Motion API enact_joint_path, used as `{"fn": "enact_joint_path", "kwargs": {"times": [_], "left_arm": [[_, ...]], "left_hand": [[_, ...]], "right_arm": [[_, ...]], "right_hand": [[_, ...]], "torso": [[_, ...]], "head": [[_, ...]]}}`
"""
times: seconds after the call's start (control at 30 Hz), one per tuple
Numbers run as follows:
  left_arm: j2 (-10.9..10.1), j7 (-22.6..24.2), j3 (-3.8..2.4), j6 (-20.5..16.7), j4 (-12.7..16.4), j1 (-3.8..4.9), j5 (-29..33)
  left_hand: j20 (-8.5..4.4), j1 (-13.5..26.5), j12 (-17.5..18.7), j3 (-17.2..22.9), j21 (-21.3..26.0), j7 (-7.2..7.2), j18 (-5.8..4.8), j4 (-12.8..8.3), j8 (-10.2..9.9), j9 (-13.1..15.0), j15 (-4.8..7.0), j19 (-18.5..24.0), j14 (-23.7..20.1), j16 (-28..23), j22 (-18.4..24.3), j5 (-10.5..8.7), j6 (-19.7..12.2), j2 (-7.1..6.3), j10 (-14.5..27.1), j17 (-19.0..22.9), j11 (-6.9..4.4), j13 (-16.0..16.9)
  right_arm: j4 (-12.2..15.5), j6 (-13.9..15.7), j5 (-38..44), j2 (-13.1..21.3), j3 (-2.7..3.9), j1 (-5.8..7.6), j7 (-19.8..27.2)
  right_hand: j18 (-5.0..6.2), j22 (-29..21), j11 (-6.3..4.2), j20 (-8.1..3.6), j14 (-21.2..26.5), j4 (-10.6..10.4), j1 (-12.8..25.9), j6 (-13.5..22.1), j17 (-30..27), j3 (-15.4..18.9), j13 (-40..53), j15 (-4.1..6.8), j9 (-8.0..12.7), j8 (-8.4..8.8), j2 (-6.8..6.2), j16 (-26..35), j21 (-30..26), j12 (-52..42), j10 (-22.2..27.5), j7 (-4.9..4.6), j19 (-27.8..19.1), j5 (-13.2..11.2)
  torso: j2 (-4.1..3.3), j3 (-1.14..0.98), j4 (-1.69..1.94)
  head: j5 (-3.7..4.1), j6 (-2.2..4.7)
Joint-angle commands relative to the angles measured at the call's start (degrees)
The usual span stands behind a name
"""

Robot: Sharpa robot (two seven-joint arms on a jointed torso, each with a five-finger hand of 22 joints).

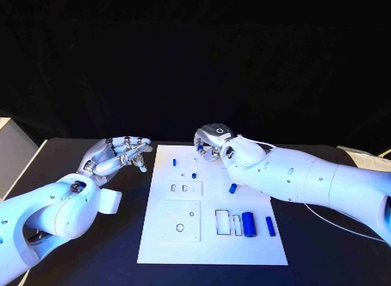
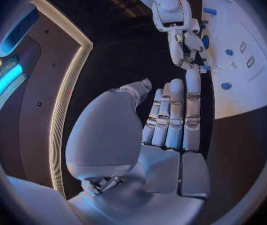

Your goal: Assemble the parts on the task board

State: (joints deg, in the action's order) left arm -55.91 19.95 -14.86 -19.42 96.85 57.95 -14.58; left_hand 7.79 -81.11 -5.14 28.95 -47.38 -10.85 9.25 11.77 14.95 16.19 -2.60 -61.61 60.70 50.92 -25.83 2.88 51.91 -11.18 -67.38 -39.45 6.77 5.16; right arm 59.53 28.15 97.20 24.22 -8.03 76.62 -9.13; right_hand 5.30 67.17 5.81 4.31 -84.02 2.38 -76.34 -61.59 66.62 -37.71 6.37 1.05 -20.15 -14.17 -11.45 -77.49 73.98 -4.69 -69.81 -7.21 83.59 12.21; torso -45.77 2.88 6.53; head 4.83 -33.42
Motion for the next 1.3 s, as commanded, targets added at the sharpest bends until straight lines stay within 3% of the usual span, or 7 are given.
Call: {"fn": "enact_joint_path", "kwargs": {"times": [0.03,0.23,0.4,0.57,1.3], "left_arm": [[0.0,0.3,-0.1,1.1,0.3,0.05,-0.4],[0.0,0.2,-0.18,1.1,0.3,0.06,-0.4],[-0.1,0.2,-0.22,1.1,0.3,0.06,-0.5],[-0.2,0.2,-0.24,1.2,0.3,0.06,-0.5],[-0.3,0.1,-0.26,1.2,0.4,0.06,-0.5]], "left_hand": [[0.02,0.2,0.2,0.3,-0.2,0.07,1.19,-0.1,0.2,0.1,-0.07,0.4,-0.3,-0.2,-0.1,0.17,-0.4,0.04,0.2,0.1,0.07,0.1],[0.02,0.2,0.2,0.3,-0.2,0.07,1.19,-0.1,0.2,0.1,-0.07,0.4,-0.3,-0.2,-0.1,0.17,-0.4,0.04,0.2,0.1,0.07,0.1],[0.02,0.2,0.2,0.3,-0.2,0.07,1.19,-0.1,0.2,0.1,-0.07,0.4,-0.3,-0.2,-0.1,0.17,-0.4,0.04,0.2,0.1,0.07,0.1],[0.03,0.2,0.2,0.3,-0.4,0.07,1.2,-0.2,0.2,0.1,-0.08,0.5,-0.3,-0.3,-0.2,0.16,-0.4,0.01,0.2,0.1,0.07,0.1],[0.03,0.2,0.2,0.3,-0.4,0.07,1.2,-0.2,0.2,0.1,-0.08,0.5,-0.3,-0.3,-0.2,0.16,-0.4,0.01,0.2,0.1,0.07,0.1]], "right_arm": [[-0.4,1.2,0.0,-0.4,0.03,-0.02,0.8],[0.0,1.1,-0.1,-0.4,0.12,-0.02,0.9],[-0.2,0.4,-0.1,-0.4,0.15,-0.02,0.8],[-0.5,-0.5,0.0,-0.2,0.15,-0.02,0.7],[-0.7,-2.7,0.5,0.2,0.15,-0.02,-0.1]], "right_hand": [[-0.79,0.0,-2.39,-0.21,-2.1,0.2,-0.3,0.1,0.0,0.0,2.3,0.42,-0.1,-0.01,0.68,-0.3,0.3,0.1,-2.5,-0.23,-0.1,0.3],[-0.79,0.0,-2.39,-0.21,-2.1,0.2,-0.3,0.1,0.0,0.0,2.3,0.42,-0.1,-0.01,0.68,-0.3,0.3,0.1,-2.5,-0.23,-0.1,0.3],[-0.81,0.1,-2.36,-0.19,-2.1,0.2,-0.2,0.2,0.1,0.0,2.3,0.4,-0.2,0.01,0.64,-0.3,0.4,0.2,-2.4,-0.25,0.0,0.3],[-0.81,0.1,-2.36,-0.19,-2.2,0.3,-0.2,0.2,0.1,0.0,2.3,0.39,-0.2,0.03,0.6,-0.3,0.4,0.3,-2.4,-0.25,0.0,0.3],[-0.84,0.3,-2.28,-0.13,-2.1,0.3,0.1,0.4,0.1,0.2,2.4,0.31,-0.4,0.09,0.31,-0.4,0.5,0.4,-2.3,-0.28,-0.1,0.1]], "torso": [[-0.32,0.33,0.52],[-0.54,0.52,0.8],[-0.63,0.54,0.65],[-0.66,0.46,0.63],[-0.8,0.49,0.71]], "head": [[0.14,0.08],[0.23,0.19],[0.14,0.13],[0.16,-0.03],[0.07,-0.39]]}}
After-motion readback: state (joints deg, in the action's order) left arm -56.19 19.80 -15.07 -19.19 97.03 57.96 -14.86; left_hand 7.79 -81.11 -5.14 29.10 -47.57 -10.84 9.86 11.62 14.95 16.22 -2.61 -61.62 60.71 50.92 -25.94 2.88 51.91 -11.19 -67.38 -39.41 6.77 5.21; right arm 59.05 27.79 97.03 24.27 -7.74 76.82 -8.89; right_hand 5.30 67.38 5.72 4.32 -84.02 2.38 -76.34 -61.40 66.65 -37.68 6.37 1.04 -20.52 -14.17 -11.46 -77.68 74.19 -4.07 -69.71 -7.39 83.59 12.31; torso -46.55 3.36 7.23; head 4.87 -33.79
